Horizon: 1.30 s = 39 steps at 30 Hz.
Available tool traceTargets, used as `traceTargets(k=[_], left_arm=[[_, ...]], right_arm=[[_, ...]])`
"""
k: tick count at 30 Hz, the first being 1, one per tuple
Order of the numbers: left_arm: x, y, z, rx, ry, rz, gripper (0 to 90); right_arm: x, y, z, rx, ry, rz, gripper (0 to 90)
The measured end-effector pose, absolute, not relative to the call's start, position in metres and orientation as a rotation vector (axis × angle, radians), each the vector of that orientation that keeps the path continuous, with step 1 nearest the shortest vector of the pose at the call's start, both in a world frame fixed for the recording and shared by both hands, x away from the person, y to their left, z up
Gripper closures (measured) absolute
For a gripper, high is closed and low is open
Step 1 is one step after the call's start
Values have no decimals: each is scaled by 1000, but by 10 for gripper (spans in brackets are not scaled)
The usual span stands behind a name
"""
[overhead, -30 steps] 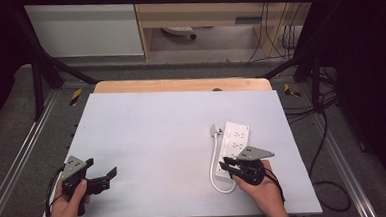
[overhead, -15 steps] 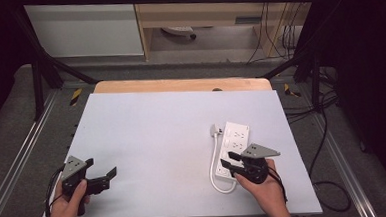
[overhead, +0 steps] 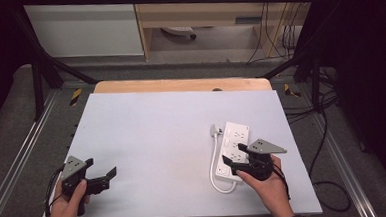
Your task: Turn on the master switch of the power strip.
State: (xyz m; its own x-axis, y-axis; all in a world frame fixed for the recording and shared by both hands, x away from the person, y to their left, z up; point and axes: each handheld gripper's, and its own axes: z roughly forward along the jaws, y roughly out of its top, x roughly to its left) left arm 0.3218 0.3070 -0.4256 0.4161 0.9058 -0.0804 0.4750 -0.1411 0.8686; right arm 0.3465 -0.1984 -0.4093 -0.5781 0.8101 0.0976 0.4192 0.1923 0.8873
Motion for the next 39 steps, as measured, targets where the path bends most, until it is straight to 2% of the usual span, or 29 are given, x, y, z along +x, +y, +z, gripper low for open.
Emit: traceTargets(k=[4, 7, 22, 39], left_arm=[[322, 307, -426, 1773, 1199, 602, 71], [322, 307, -426, 1774, 1198, 602, 71], [322, 308, -426, 1768, 1201, 602, 70], [322, 308, -426, 1766, 1202, 602, 70]], right_arm=[[348, -200, -409, 1139, 2055, 1347, 112], [348, -201, -409, 1120, 2035, 1331, 56], [342, -213, -400, 1080, 1986, 1375, 41], [335, -251, -402, 1137, 1931, 1353, 41]])
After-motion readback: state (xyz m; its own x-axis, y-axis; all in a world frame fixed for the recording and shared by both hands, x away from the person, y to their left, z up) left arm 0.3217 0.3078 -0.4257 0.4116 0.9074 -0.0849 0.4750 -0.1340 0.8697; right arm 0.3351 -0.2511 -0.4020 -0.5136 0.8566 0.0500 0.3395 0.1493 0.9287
